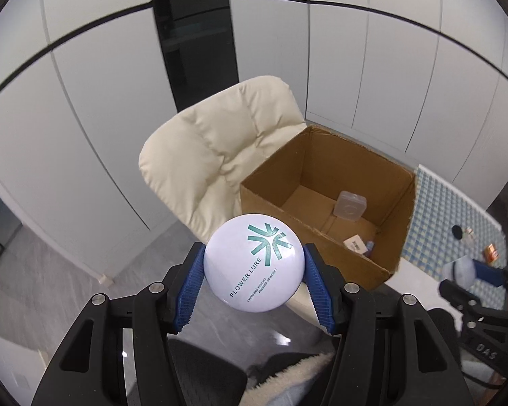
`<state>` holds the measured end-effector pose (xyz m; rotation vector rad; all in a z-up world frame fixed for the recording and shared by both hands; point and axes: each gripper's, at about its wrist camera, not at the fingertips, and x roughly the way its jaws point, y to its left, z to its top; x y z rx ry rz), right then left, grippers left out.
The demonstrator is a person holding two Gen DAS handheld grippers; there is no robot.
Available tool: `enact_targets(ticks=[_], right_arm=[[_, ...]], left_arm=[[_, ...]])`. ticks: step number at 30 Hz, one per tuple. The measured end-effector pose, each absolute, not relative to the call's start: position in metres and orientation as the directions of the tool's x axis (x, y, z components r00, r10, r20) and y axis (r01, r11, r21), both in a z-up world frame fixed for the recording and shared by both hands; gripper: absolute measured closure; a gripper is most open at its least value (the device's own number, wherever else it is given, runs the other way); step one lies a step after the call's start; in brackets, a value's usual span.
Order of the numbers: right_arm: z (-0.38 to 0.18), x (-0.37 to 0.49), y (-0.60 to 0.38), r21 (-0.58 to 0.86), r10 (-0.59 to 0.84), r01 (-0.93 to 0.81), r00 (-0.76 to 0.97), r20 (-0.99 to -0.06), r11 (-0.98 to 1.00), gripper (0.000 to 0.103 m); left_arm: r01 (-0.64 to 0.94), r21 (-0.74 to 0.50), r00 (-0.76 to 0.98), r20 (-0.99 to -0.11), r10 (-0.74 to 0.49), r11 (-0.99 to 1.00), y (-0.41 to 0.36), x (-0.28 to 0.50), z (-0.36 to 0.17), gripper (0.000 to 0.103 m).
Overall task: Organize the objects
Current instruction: 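Carry the clear case and white compact over the cardboard box with both tools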
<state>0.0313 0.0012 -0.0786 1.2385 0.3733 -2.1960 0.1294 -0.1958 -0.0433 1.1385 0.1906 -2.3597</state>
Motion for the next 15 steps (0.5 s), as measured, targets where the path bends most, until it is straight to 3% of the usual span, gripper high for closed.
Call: enact_targets(ticks=[6,15], right_arm=[[-0.085,0.012,0.003,0.009,-0.322,0.594,-0.422,-0.848,-0.804,0.043],[-0.099,-0.03,-0.002,0.021,-0.315,0.564,-0.429,-0.846,-0.826,0.043]], left_arm=[[0.408,0.128,-0.544,-0.761,-0.353,-0.904,-0.187,0.091,-0.048,0.045],[0.369,0.009,-0.532,-0.817,-0.22,-0.929,-0.197,0.006,-0.09,0.045]])
